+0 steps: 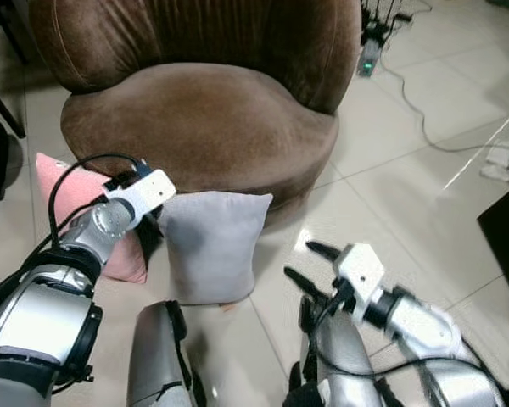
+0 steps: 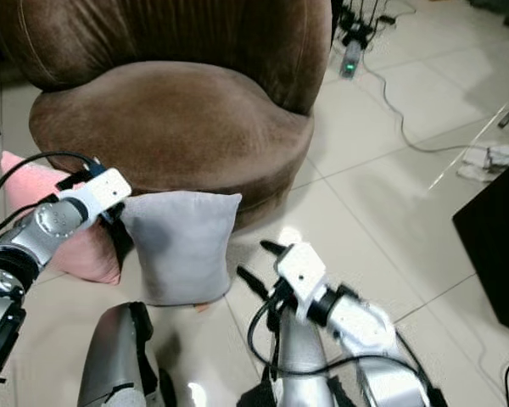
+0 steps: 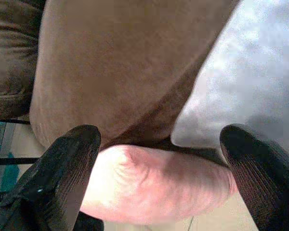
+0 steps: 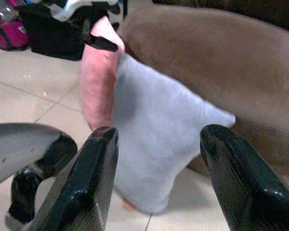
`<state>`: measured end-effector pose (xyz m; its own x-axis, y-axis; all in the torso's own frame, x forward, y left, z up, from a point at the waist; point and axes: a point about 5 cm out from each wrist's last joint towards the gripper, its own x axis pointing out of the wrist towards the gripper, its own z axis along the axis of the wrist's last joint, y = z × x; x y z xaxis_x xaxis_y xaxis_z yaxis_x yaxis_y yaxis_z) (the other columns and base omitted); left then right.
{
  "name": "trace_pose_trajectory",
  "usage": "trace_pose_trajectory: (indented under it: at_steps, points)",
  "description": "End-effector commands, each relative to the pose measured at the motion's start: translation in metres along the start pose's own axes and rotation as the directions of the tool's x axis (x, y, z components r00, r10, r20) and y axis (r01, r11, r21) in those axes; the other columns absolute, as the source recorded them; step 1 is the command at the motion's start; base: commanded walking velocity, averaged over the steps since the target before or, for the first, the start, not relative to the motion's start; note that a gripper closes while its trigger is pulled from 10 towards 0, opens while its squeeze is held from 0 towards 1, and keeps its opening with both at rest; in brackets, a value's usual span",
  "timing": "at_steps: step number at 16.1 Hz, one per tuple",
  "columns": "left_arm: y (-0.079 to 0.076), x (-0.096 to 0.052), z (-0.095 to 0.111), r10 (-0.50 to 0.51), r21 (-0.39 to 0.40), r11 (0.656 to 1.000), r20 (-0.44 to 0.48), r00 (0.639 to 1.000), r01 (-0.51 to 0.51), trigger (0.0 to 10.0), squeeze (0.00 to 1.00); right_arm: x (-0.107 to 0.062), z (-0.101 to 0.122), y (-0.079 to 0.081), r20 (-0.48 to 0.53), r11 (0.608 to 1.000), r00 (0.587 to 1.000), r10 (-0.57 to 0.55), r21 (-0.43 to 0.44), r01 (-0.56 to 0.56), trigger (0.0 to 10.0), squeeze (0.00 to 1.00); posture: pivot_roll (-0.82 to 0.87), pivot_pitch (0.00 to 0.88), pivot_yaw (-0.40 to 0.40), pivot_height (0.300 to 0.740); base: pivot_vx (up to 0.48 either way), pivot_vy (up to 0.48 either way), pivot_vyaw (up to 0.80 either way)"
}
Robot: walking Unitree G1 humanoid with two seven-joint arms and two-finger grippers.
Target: Move the pillow to the sofa from floor
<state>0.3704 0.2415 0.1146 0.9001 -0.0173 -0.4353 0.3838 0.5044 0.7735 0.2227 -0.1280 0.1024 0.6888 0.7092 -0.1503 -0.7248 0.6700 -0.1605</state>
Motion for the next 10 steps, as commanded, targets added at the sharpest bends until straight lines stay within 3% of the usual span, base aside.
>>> trace_pose_trajectory:
  at_steps: [1, 4, 7, 10]
  points:
    - [-0.001, 0.001, 0.003, -0.002, 0.018, 1.000, -0.008, 1.000, 0.002, 10.0, 0.00, -0.004, 0.006, -0.001, 0.014, 1.000, 1.000, -0.022, 0.006, 0.022, 10.0, 0.00, -0.25, 0.192, -0.030, 0.520, 0.000, 0.000, 0.00]
    - [-0.007, 0.003, 0.005, -0.011, 0.017, 1.000, -0.014, 1.000, 0.011, 10.0, 0.00, -0.008, 0.008, 0.001, 0.014, 0.999, 0.999, -0.039, 0.013, 0.039, 10.0, 0.00, -0.27, 0.198, -0.032, 0.520, 0.000, 0.000, 0.00]
    - [-0.031, 0.008, 0.015, -0.040, 0.034, 0.999, -0.023, 0.999, 0.041, 10.0, 0.00, -0.029, 0.017, 0.009, -0.001, 0.995, 0.996, -0.091, 0.031, 0.091, 10.0, 0.00, -0.36, 0.233, -0.049, 0.520, 0.000, 0.000, 0.00]
    - [-0.038, 0.008, 0.014, -0.037, 0.040, 0.998, -0.046, 0.998, 0.039, 10.0, 0.00, -0.035, 0.022, 0.010, -0.001, 0.993, 0.993, -0.115, 0.033, 0.115, 10.0, 0.00, -0.39, 0.241, -0.056, 0.520, 0.000, 0.000, 0.00]
